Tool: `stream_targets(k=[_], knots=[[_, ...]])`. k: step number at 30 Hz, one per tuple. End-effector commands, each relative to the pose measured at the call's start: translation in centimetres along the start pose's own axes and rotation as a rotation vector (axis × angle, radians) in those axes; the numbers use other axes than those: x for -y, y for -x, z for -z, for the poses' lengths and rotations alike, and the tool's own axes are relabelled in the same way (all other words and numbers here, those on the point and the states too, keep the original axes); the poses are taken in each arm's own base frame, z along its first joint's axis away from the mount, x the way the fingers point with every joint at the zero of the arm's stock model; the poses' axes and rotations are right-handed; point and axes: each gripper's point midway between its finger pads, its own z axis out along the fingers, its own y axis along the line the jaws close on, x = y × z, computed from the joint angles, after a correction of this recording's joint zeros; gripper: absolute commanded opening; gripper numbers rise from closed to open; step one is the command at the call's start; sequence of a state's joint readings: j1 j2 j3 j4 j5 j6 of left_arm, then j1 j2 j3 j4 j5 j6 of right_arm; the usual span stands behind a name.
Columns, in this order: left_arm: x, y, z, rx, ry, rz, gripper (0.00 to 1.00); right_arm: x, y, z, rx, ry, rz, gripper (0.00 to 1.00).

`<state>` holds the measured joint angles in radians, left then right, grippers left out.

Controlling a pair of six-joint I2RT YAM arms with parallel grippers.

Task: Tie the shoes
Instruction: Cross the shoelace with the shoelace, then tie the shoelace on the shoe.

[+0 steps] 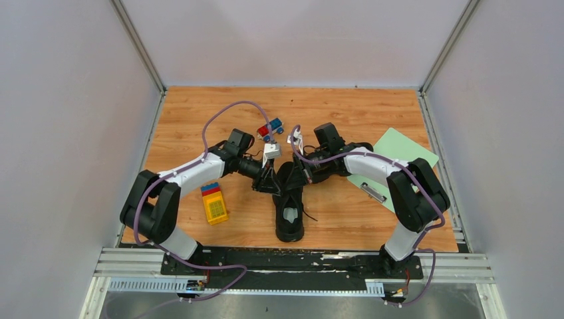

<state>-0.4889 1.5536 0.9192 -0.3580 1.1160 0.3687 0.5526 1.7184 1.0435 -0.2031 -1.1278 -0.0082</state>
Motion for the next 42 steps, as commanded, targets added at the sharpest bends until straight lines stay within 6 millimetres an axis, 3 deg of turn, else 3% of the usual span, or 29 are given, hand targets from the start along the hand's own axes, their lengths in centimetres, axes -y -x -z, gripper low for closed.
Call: stream_targets(k=[1, 11, 18, 29, 42], knots=[[0.9, 2.6, 0.7, 0.036, -0.009, -0.110, 0.32, -0.2, 1.5, 0.2, 0.034, 0.017, 0.058, 0.05], [1.6, 2.9, 0.2, 0.030, -0.030, -0.123, 0.33, 0.1, 1.7, 0.2, 0.035, 0.018, 0.007, 0.04], [0.9, 3.1, -0.1, 0.017, 0.003, -0.117, 0.30, 0.1, 1.8, 0.1, 0.034, 0.021, -0.008, 0.04], [0.6, 3.4, -0.1, 0.020, 0.016, -0.105, 0.02, 0.2, 1.9, 0.3, 0.037, 0.013, -0.016, 0.05], [0.8, 3.0, 0.2, 0.000, 0.022, -0.102, 0.00, 1.5, 2.3, 2.5, 0.079, -0.082, 0.003, 0.30]])
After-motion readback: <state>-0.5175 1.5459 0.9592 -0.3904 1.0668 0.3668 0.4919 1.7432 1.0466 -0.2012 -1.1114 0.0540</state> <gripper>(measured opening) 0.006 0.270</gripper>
